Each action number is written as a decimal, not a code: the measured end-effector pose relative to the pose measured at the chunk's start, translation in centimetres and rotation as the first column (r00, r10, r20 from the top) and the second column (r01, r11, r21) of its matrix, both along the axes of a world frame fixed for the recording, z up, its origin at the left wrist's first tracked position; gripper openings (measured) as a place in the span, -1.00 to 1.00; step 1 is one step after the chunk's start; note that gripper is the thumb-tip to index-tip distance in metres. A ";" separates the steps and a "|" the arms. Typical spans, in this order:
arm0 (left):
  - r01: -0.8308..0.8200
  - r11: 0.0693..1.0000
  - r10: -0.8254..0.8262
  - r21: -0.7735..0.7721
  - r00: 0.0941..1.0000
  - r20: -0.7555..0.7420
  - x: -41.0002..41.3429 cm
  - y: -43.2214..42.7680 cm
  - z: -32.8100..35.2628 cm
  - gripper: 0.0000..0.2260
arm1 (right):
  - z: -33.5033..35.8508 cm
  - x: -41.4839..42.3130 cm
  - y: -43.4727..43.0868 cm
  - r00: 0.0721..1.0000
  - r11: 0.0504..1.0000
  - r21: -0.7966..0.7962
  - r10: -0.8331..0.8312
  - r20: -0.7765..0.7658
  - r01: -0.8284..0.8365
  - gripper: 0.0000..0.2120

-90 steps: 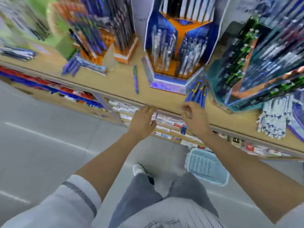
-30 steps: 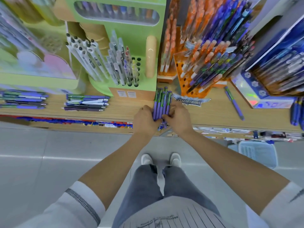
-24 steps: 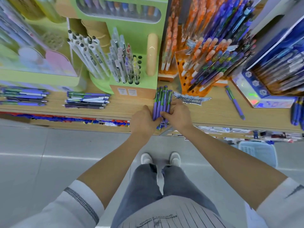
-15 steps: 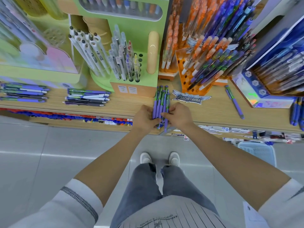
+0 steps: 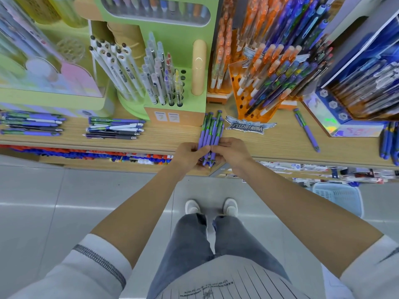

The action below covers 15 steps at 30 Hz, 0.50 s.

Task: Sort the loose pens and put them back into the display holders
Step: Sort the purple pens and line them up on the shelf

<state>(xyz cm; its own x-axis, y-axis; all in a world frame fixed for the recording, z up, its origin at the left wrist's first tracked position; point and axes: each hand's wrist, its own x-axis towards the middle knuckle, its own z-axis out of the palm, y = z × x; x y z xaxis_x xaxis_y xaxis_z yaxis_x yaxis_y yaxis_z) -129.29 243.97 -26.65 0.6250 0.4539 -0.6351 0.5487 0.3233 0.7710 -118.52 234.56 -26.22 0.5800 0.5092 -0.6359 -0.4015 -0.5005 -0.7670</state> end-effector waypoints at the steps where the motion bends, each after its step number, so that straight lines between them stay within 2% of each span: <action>1: -0.004 1.000 0.005 -0.002 1.000 0.010 -0.1 0.0 0.0 -0.85 | 0.1 0.0 0.0 1.000 1.000 0.012 0.014 -0.025 -0.014 -0.79; 6: -0.004 0.999 0.006 -0.047 1.000 0.026 -1.0 -0.1 0.3 -0.88 | 0.2 0.5 -0.5 0.994 0.995 -0.016 0.103 -0.034 -0.103 -0.80; 10: -0.003 1.000 0.003 0.005 1.000 0.030 -1.9 -0.9 0.3 -0.88 | 0.1 0.8 -1.6 0.987 0.987 -0.017 0.156 -0.024 -0.157 -0.86; 15: -0.077 0.995 0.078 0.058 0.997 -0.007 -2.6 -4.0 0.1 -0.85 | 0.6 1.2 -4.0 0.967 0.967 0.021 0.255 0.002 -0.255 -0.80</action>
<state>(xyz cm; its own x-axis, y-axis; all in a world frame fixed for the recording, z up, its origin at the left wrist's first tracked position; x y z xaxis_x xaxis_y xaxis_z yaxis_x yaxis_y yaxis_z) -131.89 239.99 -26.53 0.5807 0.5366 -0.6122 0.5308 0.3207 0.7845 -117.29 230.59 -25.63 0.4289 0.6533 -0.6239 -0.2629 -0.5705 -0.7781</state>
